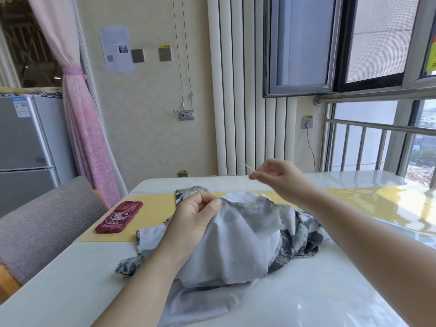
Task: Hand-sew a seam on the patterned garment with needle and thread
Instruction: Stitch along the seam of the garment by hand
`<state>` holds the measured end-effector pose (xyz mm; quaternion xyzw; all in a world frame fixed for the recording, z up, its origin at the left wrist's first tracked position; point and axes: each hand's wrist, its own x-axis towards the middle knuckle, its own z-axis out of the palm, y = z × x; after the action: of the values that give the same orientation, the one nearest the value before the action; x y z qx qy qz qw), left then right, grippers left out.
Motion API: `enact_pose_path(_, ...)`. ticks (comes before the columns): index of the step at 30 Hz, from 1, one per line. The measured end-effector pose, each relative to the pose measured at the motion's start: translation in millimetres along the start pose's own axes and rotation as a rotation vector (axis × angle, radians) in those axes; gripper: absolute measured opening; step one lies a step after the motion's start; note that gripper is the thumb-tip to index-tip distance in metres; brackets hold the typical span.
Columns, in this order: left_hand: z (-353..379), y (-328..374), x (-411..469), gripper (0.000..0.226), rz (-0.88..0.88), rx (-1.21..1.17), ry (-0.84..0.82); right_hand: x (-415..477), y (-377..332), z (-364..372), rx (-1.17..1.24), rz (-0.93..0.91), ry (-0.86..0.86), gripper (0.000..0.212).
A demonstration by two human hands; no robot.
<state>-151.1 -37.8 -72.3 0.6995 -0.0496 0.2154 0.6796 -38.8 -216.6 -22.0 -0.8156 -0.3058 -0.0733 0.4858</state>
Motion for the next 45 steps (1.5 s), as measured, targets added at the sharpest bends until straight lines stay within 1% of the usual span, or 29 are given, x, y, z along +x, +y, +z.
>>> enact_pose_path(1, 0, -1, 0, 0.025, 0.004, -0.001, -0.002, -3, -6, 3, 0.071, 0.009, -0.123, 0.015)
enact_pose_path(3, -1, -1, -1, 0.02, 0.012, 0.002, -0.012, -8, -17, 9, 0.157, 0.036, -0.345, 0.016)
enact_pose_path(4, -1, 0, -2, 0.016, 0.018, 0.003, -0.018, -11, -20, 10, 0.163, 0.051, -0.422, 0.014)
enact_pose_path(6, -2, 0, -4, 0.009, 0.03, 0.001, -0.025, -13, -24, 11, 0.131, 0.068, -0.479, 0.012)
enact_pose_path(8, -4, 0, -5, 0.007, 0.039, -0.008, -0.031, -13, -26, 11, 0.136, 0.077, -0.463, 0.012)
enact_pose_path(11, -6, 0, -6, 0.012, 0.045, -0.011, -0.038, -12, -25, 11, 0.214, 0.086, -0.413, 0.014)
enact_pose_path(15, -5, -1, -7, 0.009, 0.035, -0.006, -0.061, -10, -23, 9, 0.309, 0.081, -0.345, 0.014)
enact_pose_path(18, -3, 0, -7, 0.008, 0.022, -0.002, -0.066, -10, -27, 9, 0.251, 0.026, -0.279, 0.013)
enact_pose_path(21, -1, 3, -7, 0.009, 0.023, 0.004, -0.071, -14, -30, 10, 0.103, -0.015, -0.197, 0.013)
enact_pose_path(23, -1, 3, -7, 0.009, 0.017, -0.001, -0.063, -16, -31, 12, 0.05, -0.03, -0.172, 0.012)
enact_pose_path(27, -3, 1, -4, 0.007, 0.016, 0.01, -0.023, -18, -31, 6, 0.133, 0.011, -0.18, 0.014)
enact_pose_path(30, -5, 0, -3, 0.01, 0.027, 0.027, 0.004, -19, -28, -8, 0.176, 0.044, -0.273, 0.017)
enact_pose_path(33, -6, -1, -1, 0.012, 0.045, 0.043, 0.042, -23, -25, -21, 0.112, 0.058, -0.39, 0.016)
enact_pose_path(35, -6, -1, 1, 0.011, 0.043, 0.039, 0.061, -26, -24, -24, 0.036, 0.052, -0.42, 0.014)
enact_pose_path(37, -5, -1, 2, 0.011, 0.037, 0.033, 0.069, -27, -22, -23, -0.043, 0.037, -0.396, 0.011)
enact_pose_path(40, -6, 0, 3, 0.01, 0.026, 0.046, 0.071, -26, -18, -22, -0.121, -0.007, -0.304, 0.012)
enact_pose_path(43, -12, -2, 5, 0.013, 0.016, 0.141, 0.067, -25, -15, -28, -0.133, -0.041, -0.222, 0.014)
enact_pose_path(45, -12, -3, 5, 0.018, 0.007, 0.21, 0.034, -24, -13, -32, -0.135, -0.039, -0.213, 0.013)
